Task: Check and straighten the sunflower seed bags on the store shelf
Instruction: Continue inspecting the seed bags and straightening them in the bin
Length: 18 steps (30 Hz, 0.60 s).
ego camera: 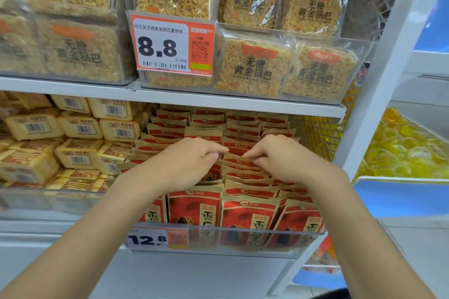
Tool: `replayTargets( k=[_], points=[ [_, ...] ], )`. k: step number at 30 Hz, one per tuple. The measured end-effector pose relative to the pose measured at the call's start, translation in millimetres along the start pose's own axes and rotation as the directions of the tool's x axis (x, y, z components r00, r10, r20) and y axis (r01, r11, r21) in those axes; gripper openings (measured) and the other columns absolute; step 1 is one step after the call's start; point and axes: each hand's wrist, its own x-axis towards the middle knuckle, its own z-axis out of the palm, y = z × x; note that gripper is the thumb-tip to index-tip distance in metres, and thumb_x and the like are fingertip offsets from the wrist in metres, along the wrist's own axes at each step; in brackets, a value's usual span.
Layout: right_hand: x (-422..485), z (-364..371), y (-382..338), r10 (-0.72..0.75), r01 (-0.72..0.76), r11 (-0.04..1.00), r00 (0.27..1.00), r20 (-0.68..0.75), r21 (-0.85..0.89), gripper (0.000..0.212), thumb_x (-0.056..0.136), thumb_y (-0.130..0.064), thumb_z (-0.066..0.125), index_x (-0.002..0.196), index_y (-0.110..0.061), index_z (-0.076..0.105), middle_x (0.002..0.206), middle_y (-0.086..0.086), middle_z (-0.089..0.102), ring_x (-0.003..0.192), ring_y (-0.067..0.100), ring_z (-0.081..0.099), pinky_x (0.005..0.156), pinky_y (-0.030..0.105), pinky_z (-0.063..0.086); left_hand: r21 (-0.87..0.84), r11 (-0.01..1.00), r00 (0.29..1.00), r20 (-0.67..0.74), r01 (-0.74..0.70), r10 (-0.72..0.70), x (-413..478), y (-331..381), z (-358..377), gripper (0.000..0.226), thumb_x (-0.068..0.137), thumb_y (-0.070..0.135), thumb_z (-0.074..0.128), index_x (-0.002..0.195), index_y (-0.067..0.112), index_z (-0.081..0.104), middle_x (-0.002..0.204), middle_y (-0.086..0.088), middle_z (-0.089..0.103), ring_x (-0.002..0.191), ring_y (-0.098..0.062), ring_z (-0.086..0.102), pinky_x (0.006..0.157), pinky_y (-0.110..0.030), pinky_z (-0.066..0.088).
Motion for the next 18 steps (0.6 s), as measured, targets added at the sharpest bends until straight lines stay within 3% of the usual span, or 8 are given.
replayTargets(
  k=[2,4,7,9,12,18],
  points=[
    [1,3,0,0.007,-0.006,1.0,0.999,0.052,-0.009,0.035,0.101,-0.014,0.048,0.125,-0.032,0.065,0.133,-0.006,0.063,0.119,0.014,0.059,0.103,0.03,0.046,0.033,0.999,0.999,0.03,0.019,-0.02,0,0,0,0.041,0.107,0.026,0.032,0.144,0.035,0.046,0.15,0.012,0.045,0.141,-0.009,0.036,0.115,-0.027,0.026],
    [-1,-3,3,0.018,-0.022,0.998,0.998,0.065,0.059,0.032,0.1,-0.018,0.049,0.123,-0.032,0.067,0.128,-0.008,0.065,0.111,0.012,0.063,0.101,0.032,0.049,0.018,1.0,0.998,0.049,0.025,-0.026,-1,0,-2,0.043,0.107,0.023,0.03,0.145,0.035,0.044,0.151,0.012,0.044,0.142,-0.008,0.035,0.116,-0.028,0.025],
    [-5,-14,13,0.065,-0.024,0.971,0.984,-0.166,0.237,0.022,0.096,-0.02,0.058,0.11,-0.028,0.073,0.106,-0.009,0.073,0.096,0.01,0.067,0.094,0.033,0.053,0.008,1.0,0.996,0.084,0.024,-0.025,-1,1,-4,0.046,0.106,0.021,0.027,0.147,0.035,0.041,0.153,0.014,0.041,0.143,-0.006,0.033,0.119,-0.03,0.024],
    [-2,-12,15,0.073,-0.01,0.976,0.956,-0.284,0.217,0.021,0.095,-0.019,0.06,0.11,-0.026,0.074,0.112,-0.008,0.071,0.101,0.005,0.062,0.095,0.027,0.049,0.022,0.999,0.994,0.108,0.029,-0.031,-3,3,-5,0.048,0.106,0.023,0.024,0.15,0.037,0.036,0.153,0.017,0.04,0.143,-0.005,0.031,0.119,-0.031,0.023],
    [5,0,12,0.045,-0.01,0.99,0.966,-0.254,0.138,0.023,0.093,-0.021,0.064,0.114,-0.024,0.073,0.113,-0.005,0.069,0.091,0.002,0.053,0.085,0.019,0.043,0.062,0.998,0.992,0.118,0.034,-0.041,-5,4,-5,0.047,0.106,0.029,0.022,0.15,0.043,0.032,0.154,0.019,0.036,0.144,-0.006,0.03,0.119,-0.033,0.023],
    [13,8,12,0.05,-0.028,0.997,0.952,-0.302,0.076,0.017,0.087,-0.025,0.07,0.104,-0.026,0.074,0.105,-0.006,0.069,0.099,0.014,0.061,0.089,0.033,0.05,0.032,0.998,0.992,0.114,0.048,-0.052,-8,4,-7,0.044,0.107,0.034,0.022,0.148,0.046,0.035,0.154,0.022,0.036,0.144,-0.004,0.029,0.117,-0.031,0.022]
  ],
)
